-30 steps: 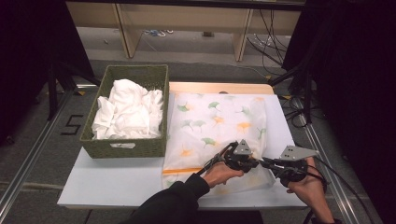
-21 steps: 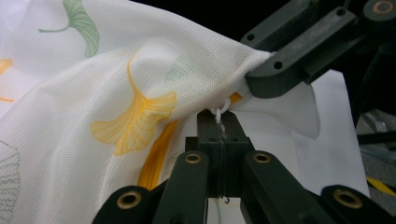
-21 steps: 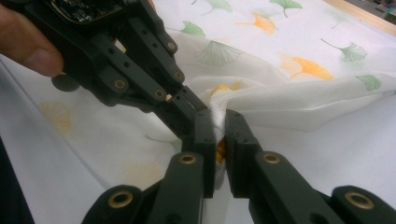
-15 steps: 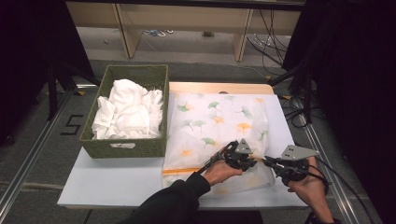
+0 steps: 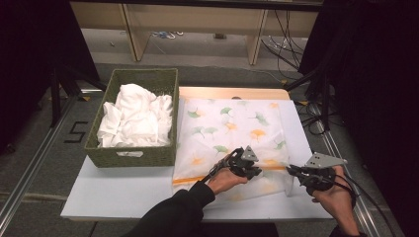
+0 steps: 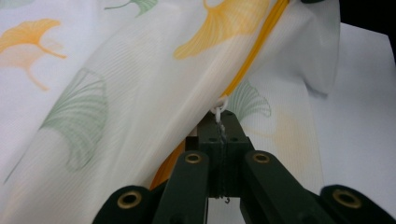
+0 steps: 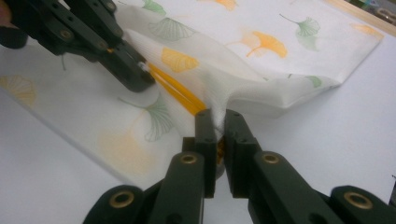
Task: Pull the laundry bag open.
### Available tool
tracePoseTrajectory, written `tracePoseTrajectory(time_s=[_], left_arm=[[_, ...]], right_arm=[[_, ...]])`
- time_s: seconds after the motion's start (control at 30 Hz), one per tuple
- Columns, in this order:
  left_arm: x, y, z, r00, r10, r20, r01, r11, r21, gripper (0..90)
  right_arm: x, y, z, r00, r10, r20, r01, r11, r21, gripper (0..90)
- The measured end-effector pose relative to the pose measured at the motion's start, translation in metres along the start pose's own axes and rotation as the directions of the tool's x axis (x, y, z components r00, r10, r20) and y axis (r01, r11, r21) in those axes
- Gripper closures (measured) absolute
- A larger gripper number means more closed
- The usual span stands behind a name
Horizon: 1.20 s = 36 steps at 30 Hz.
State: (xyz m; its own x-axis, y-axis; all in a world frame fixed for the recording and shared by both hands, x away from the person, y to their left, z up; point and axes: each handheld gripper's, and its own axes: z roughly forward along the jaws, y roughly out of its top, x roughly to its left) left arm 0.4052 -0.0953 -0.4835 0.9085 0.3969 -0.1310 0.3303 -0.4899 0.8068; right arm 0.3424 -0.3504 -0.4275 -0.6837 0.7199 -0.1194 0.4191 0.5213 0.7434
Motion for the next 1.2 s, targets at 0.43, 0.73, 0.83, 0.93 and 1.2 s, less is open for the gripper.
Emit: tracePoseTrajectory(time_s=[0.43,0.73,0.83,0.93,1.2], left_arm=[[0.011,-0.022,-0.03,0.9994,-0.007,-0.034,0.008,0.9995,0.03,89.2],[0.016,-0.031,-0.048,0.998,-0.016,-0.062,0.018,0.9993,0.032,89.2],[0.018,-0.035,-0.055,0.9976,-0.032,-0.062,0.033,0.9991,0.027,89.2],[0.021,-0.038,-0.062,0.9971,-0.019,-0.073,0.023,0.9988,0.045,89.2],[0.026,-0.059,-0.089,0.9922,-0.067,-0.105,0.07,0.9972,0.026,89.2]], right_arm=[[-0.009,-0.012,0.006,0.9987,0.036,0.036,-0.037,0.999,0.037,86.0],[-0.013,-0.016,0.007,0.999,0.015,0.043,-0.017,0.999,0.048,86.0],[-0.016,-0.018,0.009,0.9992,0.005,0.04,-0.007,0.999,0.048,86.0],[-0.015,-0.021,0.01,0.9981,0.047,0.04,-0.05,0.997,0.058,86.0],[-0.019,-0.024,0.014,0.9975,0.049,0.051,-0.052,0.996,0.07,86.0]])
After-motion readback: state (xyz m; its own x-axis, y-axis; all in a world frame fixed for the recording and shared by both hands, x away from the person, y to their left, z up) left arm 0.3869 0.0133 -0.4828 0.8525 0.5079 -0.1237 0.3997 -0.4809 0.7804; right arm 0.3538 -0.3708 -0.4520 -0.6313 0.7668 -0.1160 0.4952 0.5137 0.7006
